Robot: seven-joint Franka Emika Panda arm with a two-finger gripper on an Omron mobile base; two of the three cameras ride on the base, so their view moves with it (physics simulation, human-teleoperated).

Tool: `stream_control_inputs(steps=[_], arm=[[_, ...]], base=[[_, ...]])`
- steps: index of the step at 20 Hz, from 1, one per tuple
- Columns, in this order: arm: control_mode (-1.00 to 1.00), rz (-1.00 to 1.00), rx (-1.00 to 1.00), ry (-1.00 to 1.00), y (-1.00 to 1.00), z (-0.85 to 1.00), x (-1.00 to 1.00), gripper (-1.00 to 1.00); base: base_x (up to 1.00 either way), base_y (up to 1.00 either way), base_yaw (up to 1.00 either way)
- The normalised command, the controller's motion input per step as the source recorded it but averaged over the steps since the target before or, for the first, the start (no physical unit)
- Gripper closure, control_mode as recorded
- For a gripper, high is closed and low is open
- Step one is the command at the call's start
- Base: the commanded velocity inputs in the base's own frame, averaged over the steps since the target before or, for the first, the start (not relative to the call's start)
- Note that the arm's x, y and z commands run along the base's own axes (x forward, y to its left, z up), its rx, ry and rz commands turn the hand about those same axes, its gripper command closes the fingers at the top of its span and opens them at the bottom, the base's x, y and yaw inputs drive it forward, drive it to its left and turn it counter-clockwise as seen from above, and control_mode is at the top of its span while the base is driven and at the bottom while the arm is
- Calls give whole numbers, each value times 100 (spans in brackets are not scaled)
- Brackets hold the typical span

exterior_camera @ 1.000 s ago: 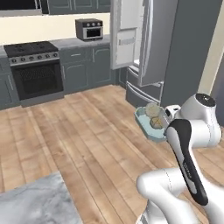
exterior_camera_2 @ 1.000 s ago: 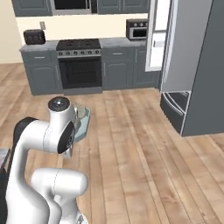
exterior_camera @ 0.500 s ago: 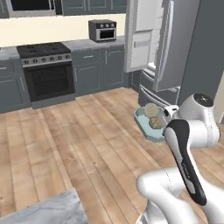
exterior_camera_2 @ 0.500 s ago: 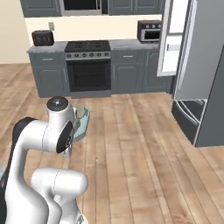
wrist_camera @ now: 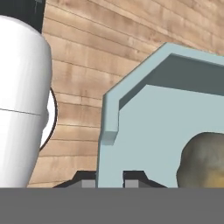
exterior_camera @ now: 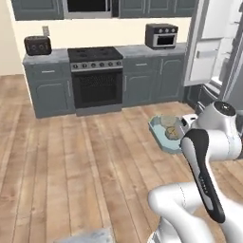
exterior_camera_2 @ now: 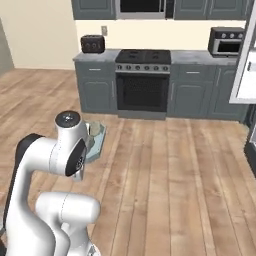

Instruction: Place two dumplings into each of the tupperware containers and then place the containers in the fridge.

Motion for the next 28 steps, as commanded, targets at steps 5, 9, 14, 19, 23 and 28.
stream_control_inputs(steps=[5, 9, 14, 19, 23, 28], arm=[[100, 0, 0, 0, 0, 0, 0, 100], [100, 0, 0, 0, 0, 0, 0, 100], [100, 0, 0, 0, 0, 0, 0, 100], [100, 0, 0, 0, 0, 0, 0, 100], [100, 0, 0, 0, 0, 0, 0, 100], [100, 0, 0, 0, 0, 0, 0, 100]], base=[[100, -5, 41], [100, -11, -28], [100, 0, -50], [90, 0, -58], [95, 0, -58], [100, 13, -52]])
